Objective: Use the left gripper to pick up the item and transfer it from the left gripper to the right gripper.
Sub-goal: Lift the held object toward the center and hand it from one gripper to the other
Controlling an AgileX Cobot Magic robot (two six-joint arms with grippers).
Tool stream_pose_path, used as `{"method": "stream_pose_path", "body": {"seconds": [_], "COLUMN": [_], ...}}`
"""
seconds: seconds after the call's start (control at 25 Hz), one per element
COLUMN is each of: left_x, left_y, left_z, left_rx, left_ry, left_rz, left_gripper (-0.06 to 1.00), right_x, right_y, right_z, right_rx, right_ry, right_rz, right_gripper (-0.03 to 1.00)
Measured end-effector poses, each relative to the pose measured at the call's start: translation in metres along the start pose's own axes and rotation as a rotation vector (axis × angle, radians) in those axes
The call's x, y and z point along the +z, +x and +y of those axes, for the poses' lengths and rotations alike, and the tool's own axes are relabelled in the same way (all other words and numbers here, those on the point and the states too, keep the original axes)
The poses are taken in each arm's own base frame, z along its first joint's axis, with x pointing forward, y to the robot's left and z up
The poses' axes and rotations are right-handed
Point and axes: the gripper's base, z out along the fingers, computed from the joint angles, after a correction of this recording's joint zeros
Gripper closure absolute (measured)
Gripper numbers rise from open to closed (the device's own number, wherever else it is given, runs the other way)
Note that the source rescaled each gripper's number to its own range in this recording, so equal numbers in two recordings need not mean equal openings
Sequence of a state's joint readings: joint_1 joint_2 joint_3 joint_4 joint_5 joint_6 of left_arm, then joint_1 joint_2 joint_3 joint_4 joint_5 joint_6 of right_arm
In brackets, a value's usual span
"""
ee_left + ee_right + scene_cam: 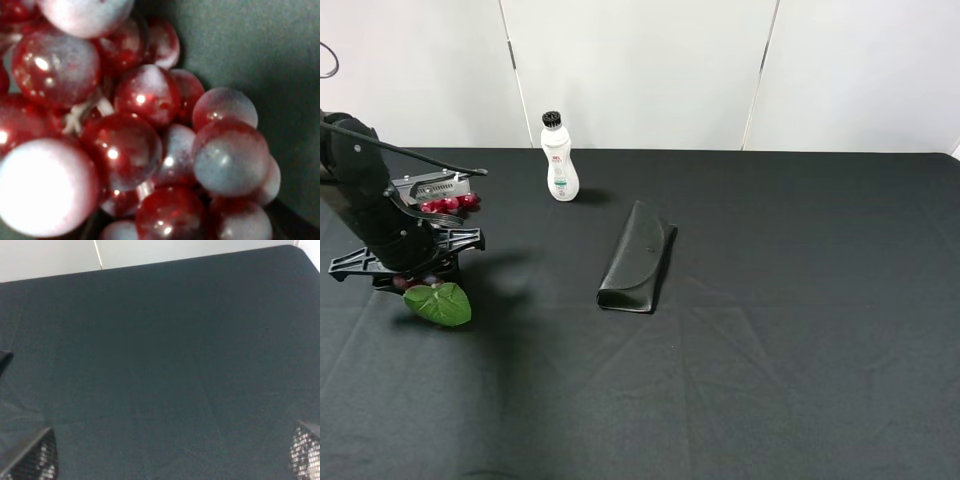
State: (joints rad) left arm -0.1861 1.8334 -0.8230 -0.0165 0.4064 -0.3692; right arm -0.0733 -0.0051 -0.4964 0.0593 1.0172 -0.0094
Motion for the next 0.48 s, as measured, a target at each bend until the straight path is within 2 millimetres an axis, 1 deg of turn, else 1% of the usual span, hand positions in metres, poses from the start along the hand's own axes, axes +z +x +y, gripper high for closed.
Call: {"method": "stream_pose_path", "body": {"seconds": [0.48], "left_x": [0.0000], "left_y": [-0.0003], "left_z": [-0.0003], "left_rx": [-0.004], "left_ry": [0.004], "left_rz": [-0.003], "left_gripper": [0.92], "right_x": [0.0000], "right_y": [0.0000], "right_z": [0.0000], "right_rx": [0.000], "right_ry": [0.000], "right_rz": [0.000], "right_gripper": [-0.03]}}
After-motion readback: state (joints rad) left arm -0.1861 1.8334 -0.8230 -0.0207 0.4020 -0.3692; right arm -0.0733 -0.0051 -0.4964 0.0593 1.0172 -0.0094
